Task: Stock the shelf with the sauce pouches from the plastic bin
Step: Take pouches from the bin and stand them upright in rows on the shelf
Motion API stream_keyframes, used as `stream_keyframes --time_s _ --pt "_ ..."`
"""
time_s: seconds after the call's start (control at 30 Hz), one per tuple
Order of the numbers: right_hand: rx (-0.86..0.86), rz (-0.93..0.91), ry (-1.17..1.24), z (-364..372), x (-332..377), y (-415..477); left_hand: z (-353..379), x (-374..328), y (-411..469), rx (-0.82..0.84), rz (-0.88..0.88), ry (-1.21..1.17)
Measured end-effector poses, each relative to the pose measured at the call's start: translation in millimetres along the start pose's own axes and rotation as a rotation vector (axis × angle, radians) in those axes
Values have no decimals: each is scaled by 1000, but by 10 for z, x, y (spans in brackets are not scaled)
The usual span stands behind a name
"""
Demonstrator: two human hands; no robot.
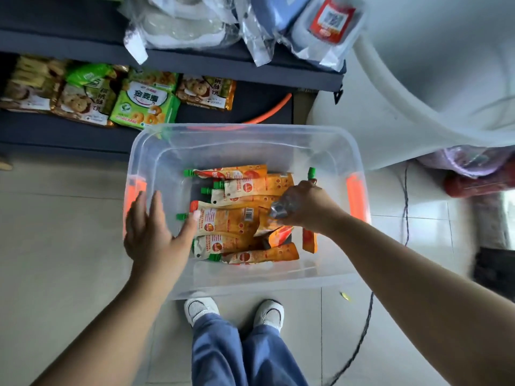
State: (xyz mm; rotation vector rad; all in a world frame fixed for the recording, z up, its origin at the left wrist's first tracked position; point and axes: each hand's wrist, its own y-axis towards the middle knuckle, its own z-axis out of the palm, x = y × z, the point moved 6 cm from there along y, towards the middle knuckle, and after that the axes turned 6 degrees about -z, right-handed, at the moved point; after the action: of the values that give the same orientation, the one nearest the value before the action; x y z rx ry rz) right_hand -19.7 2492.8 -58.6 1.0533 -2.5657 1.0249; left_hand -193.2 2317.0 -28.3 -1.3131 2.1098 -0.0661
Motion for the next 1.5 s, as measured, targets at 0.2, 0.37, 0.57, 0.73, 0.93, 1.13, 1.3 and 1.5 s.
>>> stream_keyframes --time_s 0.2,0.37,0.57,0.73,0.93,1.13,1.3,1.5 --pt "-134 -55 133 -25 24 -407 483 -478 -254 608 -328 -438" --pt "-481 -228 216 -689 300 -470 696 -446 -381 861 -708 -679" --pt "-774 -524 277 -498 556 -824 631 -775 -202 899 -662 -1142" --pt "-580 -558 388 8 398 -1062 637 -615 -240 807 -576 -821" --pt "-548 445 746 321 -542 -519 749 -306 -120 725 -519 -726" --pt "-146 811 784 935 -943 45 973 -136 73 679 -484 -764" --pt "-271 656 435 900 -1070 164 961 -93 129 612 -437 -801" --pt "-500 408 1011 404 -630 -232 576 -271 -20 548 -400 -896"
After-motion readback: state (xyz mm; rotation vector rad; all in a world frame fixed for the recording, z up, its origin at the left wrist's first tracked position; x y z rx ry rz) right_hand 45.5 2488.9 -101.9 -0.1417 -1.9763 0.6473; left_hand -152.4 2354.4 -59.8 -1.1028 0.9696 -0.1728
